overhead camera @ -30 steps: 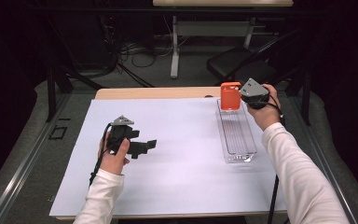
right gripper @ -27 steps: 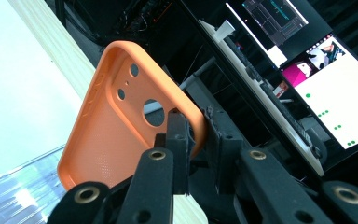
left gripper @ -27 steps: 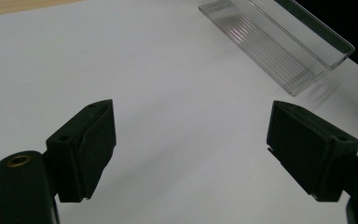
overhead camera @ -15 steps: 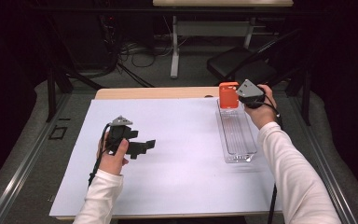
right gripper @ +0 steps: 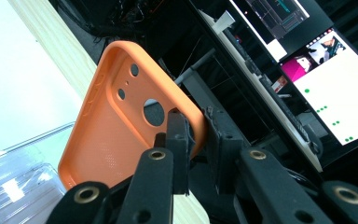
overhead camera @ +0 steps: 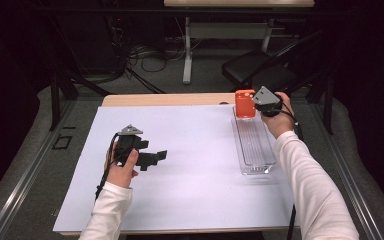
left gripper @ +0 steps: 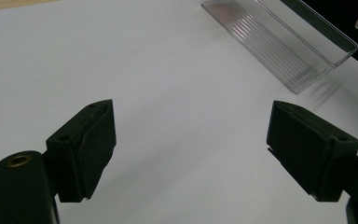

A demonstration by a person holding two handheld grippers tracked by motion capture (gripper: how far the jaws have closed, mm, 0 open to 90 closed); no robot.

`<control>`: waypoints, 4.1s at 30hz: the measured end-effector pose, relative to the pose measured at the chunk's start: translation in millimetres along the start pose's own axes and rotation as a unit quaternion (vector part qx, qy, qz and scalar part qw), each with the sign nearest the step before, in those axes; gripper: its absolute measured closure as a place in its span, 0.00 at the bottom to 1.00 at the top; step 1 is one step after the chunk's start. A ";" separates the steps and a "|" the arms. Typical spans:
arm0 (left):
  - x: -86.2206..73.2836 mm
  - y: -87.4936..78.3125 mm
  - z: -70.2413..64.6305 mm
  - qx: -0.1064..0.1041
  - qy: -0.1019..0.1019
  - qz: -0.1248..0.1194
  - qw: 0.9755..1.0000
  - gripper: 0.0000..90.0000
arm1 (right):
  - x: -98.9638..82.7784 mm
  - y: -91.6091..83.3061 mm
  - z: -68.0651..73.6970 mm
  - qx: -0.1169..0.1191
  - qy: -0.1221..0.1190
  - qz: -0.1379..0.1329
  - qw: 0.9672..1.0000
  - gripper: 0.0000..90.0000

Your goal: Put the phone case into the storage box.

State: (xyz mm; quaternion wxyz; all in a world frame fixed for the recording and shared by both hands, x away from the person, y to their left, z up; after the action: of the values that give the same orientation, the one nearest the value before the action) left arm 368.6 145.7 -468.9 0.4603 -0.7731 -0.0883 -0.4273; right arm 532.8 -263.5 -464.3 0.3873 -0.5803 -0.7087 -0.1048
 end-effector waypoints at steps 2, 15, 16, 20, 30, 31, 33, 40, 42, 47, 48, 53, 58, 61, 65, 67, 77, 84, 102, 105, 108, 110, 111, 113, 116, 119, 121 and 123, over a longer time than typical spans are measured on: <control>-0.1 -0.3 -0.2 0.000 0.000 0.002 1.000 0.18 | -0.8 1.3 0.8 0.000 0.001 0.000 1.000 0.89; -0.5 -0.7 -0.6 0.000 0.000 -0.002 1.000 0.18 | -1.6 8.7 6.4 0.010 0.000 0.005 1.000 0.89; -0.5 -0.5 -0.7 0.000 0.000 -0.002 1.000 0.18 | -2.5 9.2 6.4 0.010 0.000 0.006 1.000 0.89; -0.7 -0.4 -0.6 0.000 0.000 0.002 1.000 0.18 | -4.9 11.3 6.9 0.012 0.003 0.011 1.000 0.89; -1.5 0.9 -0.1 -0.001 0.000 0.005 1.000 0.18 | -6.2 14.8 5.3 0.003 0.003 0.018 1.000 0.89; -1.6 1.4 -0.4 -0.001 -0.001 0.004 1.000 0.18 | -6.9 15.1 4.7 0.002 0.003 0.021 1.000 0.89; -1.8 1.8 -0.4 -0.001 0.001 0.007 1.000 0.18 | -8.7 16.3 3.1 -0.002 0.009 0.025 1.000 0.88; -2.5 4.2 -0.4 -0.002 -0.001 0.011 1.000 0.18 | -12.2 20.1 0.4 -0.012 0.012 0.033 0.999 0.87; -2.4 4.7 -0.2 -0.002 -0.002 0.011 1.000 0.18 | -13.2 21.4 0.3 -0.021 0.003 0.039 0.999 0.87; -1.9 5.6 -0.6 -0.002 0.000 0.010 1.000 0.18 | -17.8 24.1 -2.0 -0.029 0.005 0.053 0.998 0.86; -2.0 5.5 -0.5 -0.003 -0.001 0.011 1.000 0.18 | -18.8 24.8 -2.6 -0.031 0.008 0.053 0.998 0.86; -2.1 5.5 -0.1 -0.002 -0.001 0.010 1.000 0.18 | -20.1 27.8 -3.4 -0.032 0.018 0.054 0.998 0.85; -2.5 4.9 0.5 -0.003 -0.003 0.011 1.000 0.18 | -20.4 30.3 -3.7 -0.033 0.024 0.053 0.998 0.84; -2.5 4.4 1.2 -0.003 -0.002 0.010 1.000 0.18 | -21.7 29.7 -4.4 -0.034 0.030 0.055 0.997 0.83; -2.9 4.6 1.7 -0.002 -0.004 0.011 1.000 0.18 | -24.8 28.1 -6.1 -0.036 0.034 0.062 0.997 0.76; -2.8 4.5 1.9 -0.001 -0.003 0.010 1.000 0.18 | -26.2 27.4 -7.3 -0.036 0.041 0.064 0.996 0.72; -2.4 4.3 0.8 -0.001 -0.003 0.010 1.000 0.18 | -23.0 21.4 -7.6 -0.033 0.045 0.058 0.997 0.63; -2.2 3.9 0.6 -0.002 -0.001 0.010 1.000 0.18 | -23.1 22.0 -5.6 -0.023 0.051 0.063 0.996 0.60; -1.2 1.8 2.5 -0.002 -0.004 0.006 1.000 0.18 | -23.7 14.4 -1.3 0.000 0.173 0.076 0.982 0.45; -0.5 3.2 3.6 -0.002 -0.003 0.007 1.000 0.18 | -25.2 12.4 0.2 0.007 0.209 0.093 0.974 0.39; 0.5 4.7 5.1 0.000 -0.004 0.007 1.000 0.18 | -25.6 9.7 1.8 0.015 0.228 0.101 0.968 0.36; 1.5 4.8 6.6 -0.002 -0.004 0.007 1.000 0.18 | -24.8 7.5 1.6 0.021 0.240 0.103 0.965 0.32; 1.9 5.1 6.7 -0.003 -0.006 0.004 1.000 0.18 | -24.0 6.2 1.5 0.023 0.248 0.101 0.963 0.31; 2.3 4.7 8.0 -0.005 -0.007 0.003 1.000 0.18 | -22.3 3.8 0.9 0.037 0.261 0.099 0.960 0.29; 2.0 4.1 10.8 -0.006 -0.012 0.002 1.000 0.18 | -17.3 1.0 -0.2 0.045 0.282 0.096 0.954 0.29; 2.8 3.3 13.9 -0.008 -0.016 -0.002 1.000 0.18 | -11.3 -0.6 -0.3 0.049 0.304 0.096 0.947 0.27; 3.6 2.4 14.7 -0.011 -0.018 -0.005 1.000 0.18 | -8.1 -1.4 0.8 0.058 0.318 0.096 0.942 0.23; 4.1 1.6 15.0 -0.012 -0.019 -0.009 1.000 0.18 | -6.2 -1.7 2.0 0.066 0.325 0.097 0.939 0.21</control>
State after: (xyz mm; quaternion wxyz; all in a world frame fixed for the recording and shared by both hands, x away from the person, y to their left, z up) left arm 380.7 155.5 -470.1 0.4456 -0.7855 -0.0991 -0.4178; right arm 530.5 -267.4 -469.3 0.6421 -0.5535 -0.4902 -0.2026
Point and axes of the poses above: each handheld gripper's, and its own axes: y roughly forward along the jaws, x roughly out of its top, z roughly to its left, the point moved 3 cm from there along y, roughly forward along the jaws, and after that the axes turned 3 degrees about x, right-handed, at the moved point
